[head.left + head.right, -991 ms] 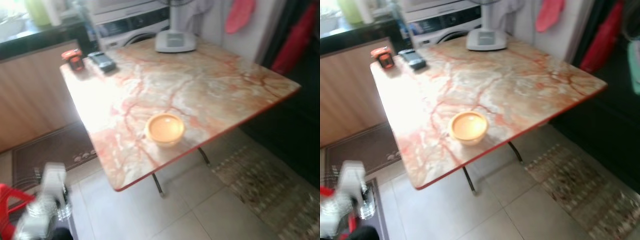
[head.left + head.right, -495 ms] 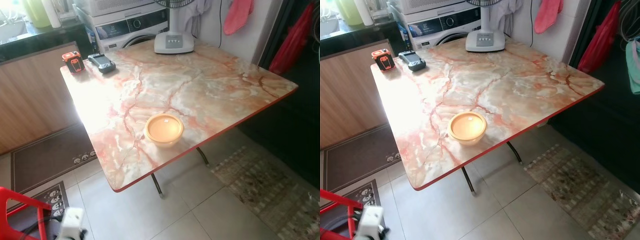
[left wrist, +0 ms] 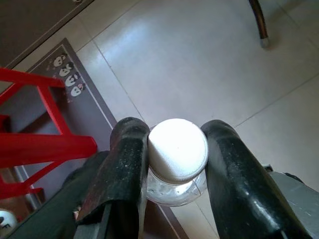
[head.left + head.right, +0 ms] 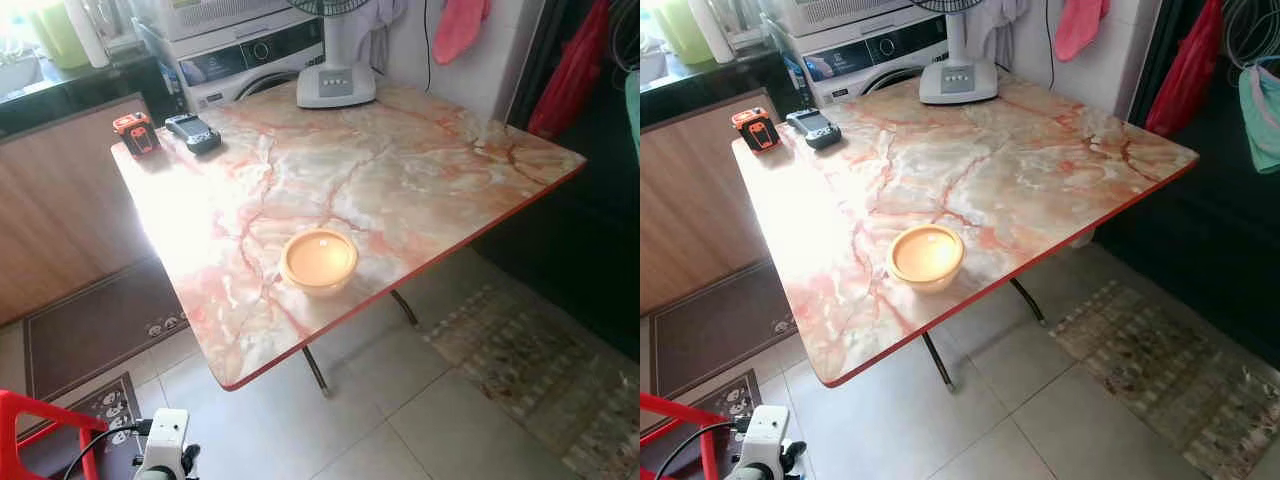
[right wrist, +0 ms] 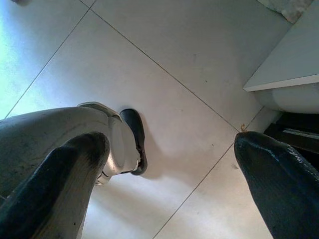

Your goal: Restocking fridge

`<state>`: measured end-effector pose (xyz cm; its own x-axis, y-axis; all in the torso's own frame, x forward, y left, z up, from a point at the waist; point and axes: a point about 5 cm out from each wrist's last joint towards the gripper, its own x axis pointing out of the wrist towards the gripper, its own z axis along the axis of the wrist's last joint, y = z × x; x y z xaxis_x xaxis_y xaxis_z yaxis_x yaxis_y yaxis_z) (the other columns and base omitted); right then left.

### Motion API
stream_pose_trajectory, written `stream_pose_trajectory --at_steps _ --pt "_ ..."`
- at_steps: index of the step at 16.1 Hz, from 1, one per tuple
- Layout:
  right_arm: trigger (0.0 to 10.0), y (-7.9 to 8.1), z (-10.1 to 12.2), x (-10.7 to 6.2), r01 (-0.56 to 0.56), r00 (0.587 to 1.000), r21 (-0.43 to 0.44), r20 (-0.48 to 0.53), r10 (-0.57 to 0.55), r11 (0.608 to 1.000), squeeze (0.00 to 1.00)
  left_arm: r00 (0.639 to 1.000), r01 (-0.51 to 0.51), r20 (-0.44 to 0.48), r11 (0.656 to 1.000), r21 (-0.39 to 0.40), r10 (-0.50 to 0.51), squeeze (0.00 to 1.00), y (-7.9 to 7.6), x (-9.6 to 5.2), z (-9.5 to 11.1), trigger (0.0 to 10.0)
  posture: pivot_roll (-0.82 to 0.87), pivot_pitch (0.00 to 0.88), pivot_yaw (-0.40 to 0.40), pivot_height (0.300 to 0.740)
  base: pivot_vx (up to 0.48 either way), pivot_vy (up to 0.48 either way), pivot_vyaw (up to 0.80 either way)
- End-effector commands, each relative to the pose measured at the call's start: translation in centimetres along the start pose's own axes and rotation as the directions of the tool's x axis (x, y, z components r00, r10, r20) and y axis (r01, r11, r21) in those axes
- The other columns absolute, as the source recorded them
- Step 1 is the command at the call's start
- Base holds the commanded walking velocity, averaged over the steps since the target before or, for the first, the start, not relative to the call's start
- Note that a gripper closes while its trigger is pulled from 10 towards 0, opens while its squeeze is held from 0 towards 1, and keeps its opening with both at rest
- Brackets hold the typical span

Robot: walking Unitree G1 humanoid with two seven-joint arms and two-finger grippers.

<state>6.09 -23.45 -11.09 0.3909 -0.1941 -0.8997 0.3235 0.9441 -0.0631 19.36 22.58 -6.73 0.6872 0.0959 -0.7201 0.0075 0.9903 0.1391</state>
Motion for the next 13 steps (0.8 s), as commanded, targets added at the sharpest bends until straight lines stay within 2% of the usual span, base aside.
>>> stream_pose_trajectory --at_steps 1,5,11,13 --pt "10.0 1.21 -1.47 -0.24 -0.041 0.998 0.019 -0.046 0.042 0.999 0.0 1.0 0.001 -0.029 0.999 0.035 0.0 0.0 0.25 -0.19 -0.76 10.0 -0.08 0.0 0.139 0.74 0.0 0.0 0.0" --pt "10.0 1.15 -1.57 -0.27 -0.039 0.998 0.02 -0.049 0.04 0.999 0.0 0.998 -0.016 -0.062 1.0 0.021 0.017 0.0 0.14 -0.29 -1.41 10.0 -0.09 0.0 0.136 0.74 0.0 0.0 0.0" --pt "10.0 1.39 -1.36 -0.19 -0.05 0.998 0.024 -0.043 0.051 0.998 0.0 0.998 -0.022 -0.06 1.0 -0.012 0.021 0.0 -0.37 -0.23 -1.4 10.0 -0.07 0.006 0.131 0.74 0.0 0.0 0.0" --pt "10.0 1.52 -1.34 -0.18 -0.054 0.998 0.025 -0.043 0.055 0.998 0.0 0.998 -0.029 -0.063 0.999 -0.02 0.027 0.0 -0.22 -0.24 -1.44 10.0 -0.07 0.01 0.128 0.74 -0.253 0.0 0.0"
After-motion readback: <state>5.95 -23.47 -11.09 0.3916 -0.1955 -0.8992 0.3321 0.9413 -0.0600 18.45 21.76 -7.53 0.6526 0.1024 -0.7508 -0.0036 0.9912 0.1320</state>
